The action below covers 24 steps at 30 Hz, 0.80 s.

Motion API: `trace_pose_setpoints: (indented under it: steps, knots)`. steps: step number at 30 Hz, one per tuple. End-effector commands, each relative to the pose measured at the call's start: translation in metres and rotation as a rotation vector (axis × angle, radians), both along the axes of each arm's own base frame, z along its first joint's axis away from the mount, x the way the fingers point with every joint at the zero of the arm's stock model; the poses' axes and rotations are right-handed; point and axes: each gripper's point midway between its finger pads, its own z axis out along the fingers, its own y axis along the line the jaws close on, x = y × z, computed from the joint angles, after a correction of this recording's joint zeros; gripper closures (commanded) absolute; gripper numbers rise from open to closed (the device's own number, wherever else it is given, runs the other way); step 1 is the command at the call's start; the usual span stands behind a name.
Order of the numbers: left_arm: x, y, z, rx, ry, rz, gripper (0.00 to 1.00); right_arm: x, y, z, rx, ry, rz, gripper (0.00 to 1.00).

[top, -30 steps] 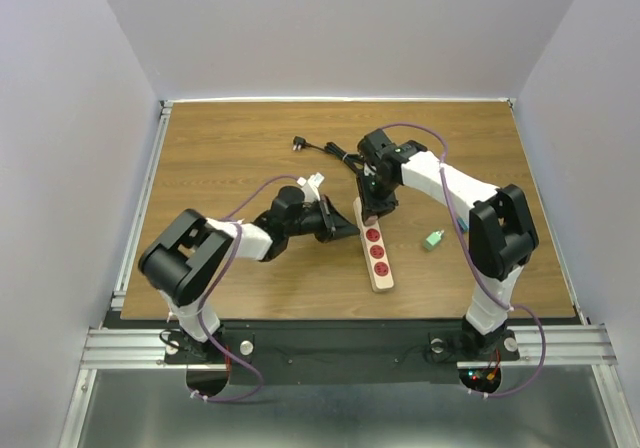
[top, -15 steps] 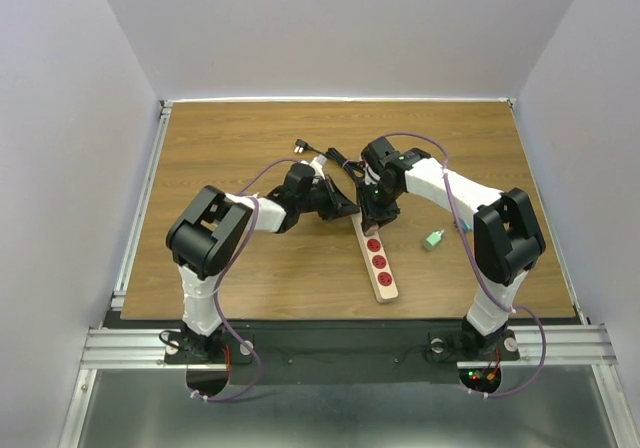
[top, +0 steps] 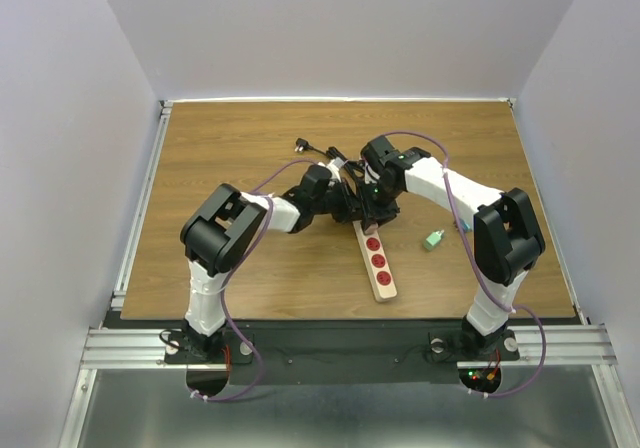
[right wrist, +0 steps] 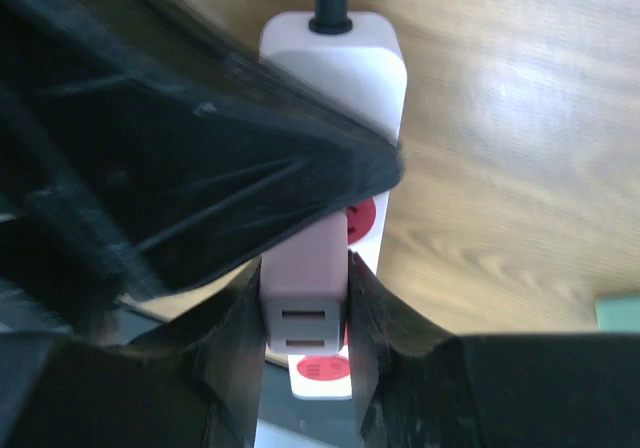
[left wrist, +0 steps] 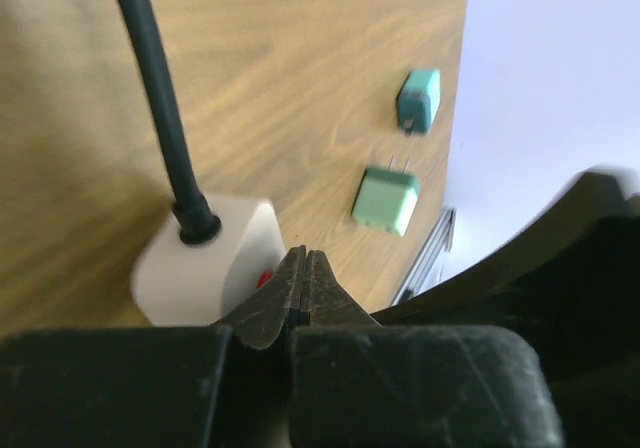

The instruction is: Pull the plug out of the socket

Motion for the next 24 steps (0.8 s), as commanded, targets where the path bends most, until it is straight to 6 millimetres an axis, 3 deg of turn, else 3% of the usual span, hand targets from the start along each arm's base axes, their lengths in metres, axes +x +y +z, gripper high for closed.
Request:
trace_pose_setpoints:
  steps: [1, 5, 13, 24]
  knots:
    - [-0.049, -0.027, -0.02, 0.021, 0.032, -0.119, 1.0, 0.031, 0.019, 0.028, 0.047, -0.128, -0.019, 1.0]
    - [-0.073, -0.025, -0.042, 0.053, 0.086, -0.152, 1.0, 0.05, 0.018, 0.042, 0.026, -0.195, -0.064, 1.0]
    - [-0.077, -0.003, -0.084, 0.127, 0.143, -0.131, 1.0, 0.08, 0.017, 0.091, 0.01, -0.326, -0.135, 1.0]
    - [-0.079, 0.0, -0.093, 0.142, 0.156, -0.136, 1.0, 0.092, 0.005, 0.114, -0.029, -0.394, -0.198, 0.99]
